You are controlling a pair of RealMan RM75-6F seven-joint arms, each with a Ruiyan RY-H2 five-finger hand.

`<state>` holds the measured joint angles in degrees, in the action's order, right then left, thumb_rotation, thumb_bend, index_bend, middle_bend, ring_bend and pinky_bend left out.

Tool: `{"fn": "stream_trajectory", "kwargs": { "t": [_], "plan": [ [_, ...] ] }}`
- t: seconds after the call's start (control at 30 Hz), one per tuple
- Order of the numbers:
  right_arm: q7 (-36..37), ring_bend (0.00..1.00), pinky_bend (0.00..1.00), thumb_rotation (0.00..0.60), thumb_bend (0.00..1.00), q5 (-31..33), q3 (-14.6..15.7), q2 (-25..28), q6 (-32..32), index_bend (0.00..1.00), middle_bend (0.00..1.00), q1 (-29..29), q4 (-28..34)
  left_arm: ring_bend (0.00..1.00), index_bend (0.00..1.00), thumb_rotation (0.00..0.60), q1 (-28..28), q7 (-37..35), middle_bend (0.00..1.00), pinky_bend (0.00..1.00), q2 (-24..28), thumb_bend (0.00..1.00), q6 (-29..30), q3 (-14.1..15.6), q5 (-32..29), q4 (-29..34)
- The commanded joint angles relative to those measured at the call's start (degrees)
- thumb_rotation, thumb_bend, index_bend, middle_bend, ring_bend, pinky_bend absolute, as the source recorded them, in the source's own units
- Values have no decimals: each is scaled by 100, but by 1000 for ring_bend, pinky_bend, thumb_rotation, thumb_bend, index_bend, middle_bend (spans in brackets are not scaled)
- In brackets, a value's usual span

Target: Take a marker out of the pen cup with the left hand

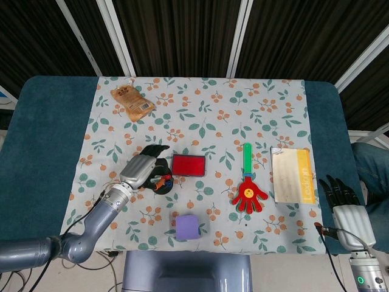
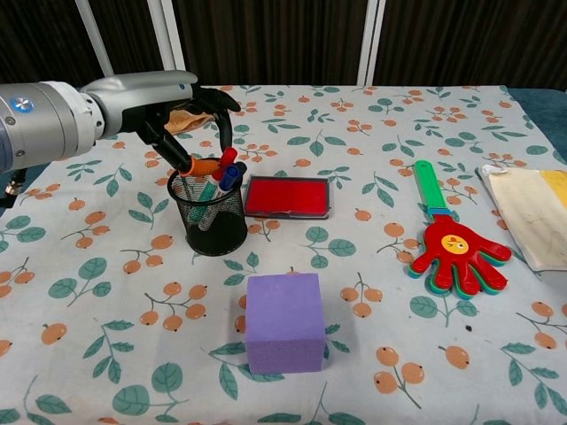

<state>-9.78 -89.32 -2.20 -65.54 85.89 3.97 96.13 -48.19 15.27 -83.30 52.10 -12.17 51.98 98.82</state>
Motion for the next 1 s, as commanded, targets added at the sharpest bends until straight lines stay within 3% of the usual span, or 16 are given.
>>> {"fn": "stream_trajectory", "kwargs": {
  "t": [0.03,1.0],
  "plan": [
    [8,0,151,600,33,-8,2,-12,-7,5,0,5,-21,0,503,600,-12,11,69,0,-3,345,6,13,-1,-3],
    [10,0,151,600,33,29,-8,-7,-28,6,0,14,-20,0,494,600,-165,151,69,0,-36,345,48,82,-250,-18]
  ]
}}
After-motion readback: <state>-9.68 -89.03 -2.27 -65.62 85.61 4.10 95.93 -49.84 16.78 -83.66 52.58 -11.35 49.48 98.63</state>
